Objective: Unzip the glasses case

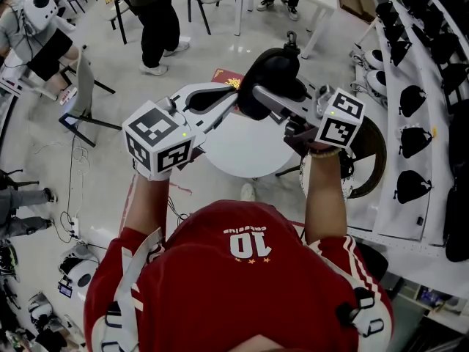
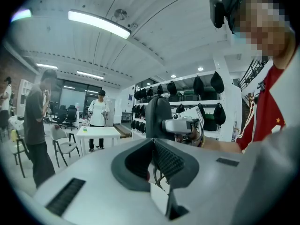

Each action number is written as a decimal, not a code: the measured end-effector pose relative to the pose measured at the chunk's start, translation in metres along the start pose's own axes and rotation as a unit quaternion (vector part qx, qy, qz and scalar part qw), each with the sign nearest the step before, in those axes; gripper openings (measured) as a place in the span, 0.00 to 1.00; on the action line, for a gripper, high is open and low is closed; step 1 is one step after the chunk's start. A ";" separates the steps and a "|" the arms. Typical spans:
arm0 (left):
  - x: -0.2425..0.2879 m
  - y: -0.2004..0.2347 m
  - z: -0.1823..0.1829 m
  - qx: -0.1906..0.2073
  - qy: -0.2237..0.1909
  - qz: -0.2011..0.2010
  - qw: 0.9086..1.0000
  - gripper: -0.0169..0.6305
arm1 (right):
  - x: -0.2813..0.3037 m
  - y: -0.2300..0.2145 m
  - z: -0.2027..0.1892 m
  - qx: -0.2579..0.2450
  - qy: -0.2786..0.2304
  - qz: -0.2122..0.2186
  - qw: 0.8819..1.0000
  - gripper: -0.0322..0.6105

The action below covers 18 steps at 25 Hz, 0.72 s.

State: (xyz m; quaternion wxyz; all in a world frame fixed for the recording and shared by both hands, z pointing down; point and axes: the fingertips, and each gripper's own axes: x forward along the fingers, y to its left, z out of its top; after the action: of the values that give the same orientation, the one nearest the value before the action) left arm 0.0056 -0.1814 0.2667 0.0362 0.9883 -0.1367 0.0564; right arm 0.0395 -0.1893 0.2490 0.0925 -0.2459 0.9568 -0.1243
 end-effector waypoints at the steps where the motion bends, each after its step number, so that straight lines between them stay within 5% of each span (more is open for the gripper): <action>1: 0.000 0.001 0.001 0.000 0.000 0.001 1.000 0.06 | 0.001 0.000 -0.001 -0.007 0.005 -0.003 1.000 0.34; 18: 0.001 0.002 0.013 -0.011 -0.017 -0.013 1.000 0.06 | -0.001 0.000 -0.009 -0.026 0.015 0.003 1.000 0.34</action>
State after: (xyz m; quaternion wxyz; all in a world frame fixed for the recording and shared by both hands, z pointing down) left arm 0.0074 -0.1844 0.2540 0.0453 0.9904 -0.1251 0.0375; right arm 0.0378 -0.1868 0.2579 0.0721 -0.2431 0.9618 -0.1030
